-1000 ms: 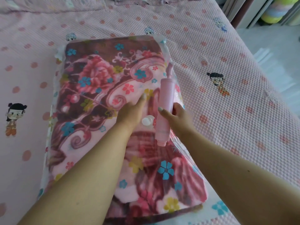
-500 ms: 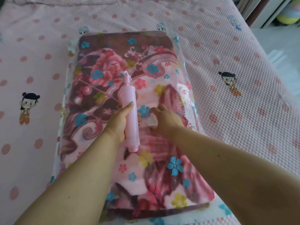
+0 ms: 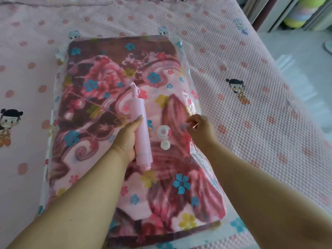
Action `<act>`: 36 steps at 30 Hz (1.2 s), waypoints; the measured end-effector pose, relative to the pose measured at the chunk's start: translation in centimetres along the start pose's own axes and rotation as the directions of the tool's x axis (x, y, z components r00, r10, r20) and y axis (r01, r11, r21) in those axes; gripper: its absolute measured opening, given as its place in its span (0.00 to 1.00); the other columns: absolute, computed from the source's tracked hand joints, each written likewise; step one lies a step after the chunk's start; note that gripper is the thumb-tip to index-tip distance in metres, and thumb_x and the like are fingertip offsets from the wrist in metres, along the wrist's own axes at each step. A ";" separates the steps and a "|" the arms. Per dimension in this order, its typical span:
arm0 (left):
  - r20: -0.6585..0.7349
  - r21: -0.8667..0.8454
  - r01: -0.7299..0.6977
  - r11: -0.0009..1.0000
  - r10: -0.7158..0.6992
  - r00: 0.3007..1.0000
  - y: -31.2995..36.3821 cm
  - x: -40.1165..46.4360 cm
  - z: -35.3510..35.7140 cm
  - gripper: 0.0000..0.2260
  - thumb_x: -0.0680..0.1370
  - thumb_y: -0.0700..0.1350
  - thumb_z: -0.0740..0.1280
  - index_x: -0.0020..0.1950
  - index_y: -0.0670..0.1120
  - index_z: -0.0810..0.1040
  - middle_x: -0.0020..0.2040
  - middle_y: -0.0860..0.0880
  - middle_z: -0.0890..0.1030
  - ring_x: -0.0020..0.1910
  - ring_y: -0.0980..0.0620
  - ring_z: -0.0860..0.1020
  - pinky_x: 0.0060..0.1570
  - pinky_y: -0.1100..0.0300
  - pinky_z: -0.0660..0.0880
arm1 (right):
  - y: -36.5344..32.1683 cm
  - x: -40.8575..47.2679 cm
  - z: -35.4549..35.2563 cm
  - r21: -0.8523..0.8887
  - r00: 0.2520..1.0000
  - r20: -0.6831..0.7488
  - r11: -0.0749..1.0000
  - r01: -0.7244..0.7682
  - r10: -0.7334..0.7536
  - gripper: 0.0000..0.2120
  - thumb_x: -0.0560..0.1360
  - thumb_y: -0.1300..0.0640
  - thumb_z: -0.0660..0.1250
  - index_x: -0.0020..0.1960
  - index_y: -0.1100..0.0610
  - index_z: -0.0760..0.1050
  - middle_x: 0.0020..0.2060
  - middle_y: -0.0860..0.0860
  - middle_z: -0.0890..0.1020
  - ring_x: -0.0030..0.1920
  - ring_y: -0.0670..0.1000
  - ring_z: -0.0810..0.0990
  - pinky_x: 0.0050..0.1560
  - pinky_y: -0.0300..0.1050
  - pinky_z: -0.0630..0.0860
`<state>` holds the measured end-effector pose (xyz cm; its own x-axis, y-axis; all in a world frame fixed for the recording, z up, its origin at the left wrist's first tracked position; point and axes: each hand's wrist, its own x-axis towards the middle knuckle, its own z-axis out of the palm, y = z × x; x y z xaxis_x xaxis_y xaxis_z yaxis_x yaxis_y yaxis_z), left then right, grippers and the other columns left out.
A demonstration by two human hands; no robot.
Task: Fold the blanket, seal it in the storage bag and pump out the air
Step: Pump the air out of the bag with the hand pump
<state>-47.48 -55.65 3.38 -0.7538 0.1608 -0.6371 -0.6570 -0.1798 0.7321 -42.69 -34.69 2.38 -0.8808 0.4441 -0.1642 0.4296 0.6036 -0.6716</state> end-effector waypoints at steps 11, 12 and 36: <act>-0.020 -0.017 0.034 0.999 -0.034 0.999 -0.9 0.3 1.1 0.18 0.74 0.55 0.70 0.50 0.40 0.77 0.40 0.41 0.80 0.39 0.43 0.79 0.48 0.47 0.77 | -2.7 -2.8 4.8 -0.369 0.825 0.507 0.803 0.468 -0.248 0.18 0.74 0.55 0.66 0.63 0.53 0.73 0.60 0.53 0.71 0.54 0.59 0.77 0.45 0.49 0.74; -0.031 -0.026 0.017 1.000 -0.018 0.999 -1.0 0.4 0.9 0.15 0.75 0.53 0.68 0.49 0.41 0.77 0.38 0.43 0.80 0.37 0.44 0.79 0.45 0.50 0.76 | -2.7 -2.7 4.9 -0.378 0.822 0.519 0.799 0.468 -0.236 0.15 0.75 0.57 0.64 0.61 0.55 0.75 0.60 0.54 0.72 0.53 0.60 0.77 0.45 0.50 0.74; 0.119 -0.051 -0.006 0.999 0.012 0.993 -3.1 1.1 6.0 0.12 0.77 0.50 0.65 0.51 0.42 0.76 0.38 0.45 0.80 0.33 0.49 0.80 0.33 0.61 0.77 | 19.4 0.2 -5.9 -0.083 0.788 -0.014 0.785 -0.614 0.616 0.09 0.78 0.62 0.63 0.54 0.54 0.79 0.49 0.55 0.82 0.43 0.55 0.80 0.43 0.48 0.80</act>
<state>-46.30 -49.08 1.87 -0.7560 0.2729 -0.5950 -0.6518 -0.2304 0.7226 -33.36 -19.01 -6.41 -0.4268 0.7309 -0.5326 0.8947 0.2556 -0.3663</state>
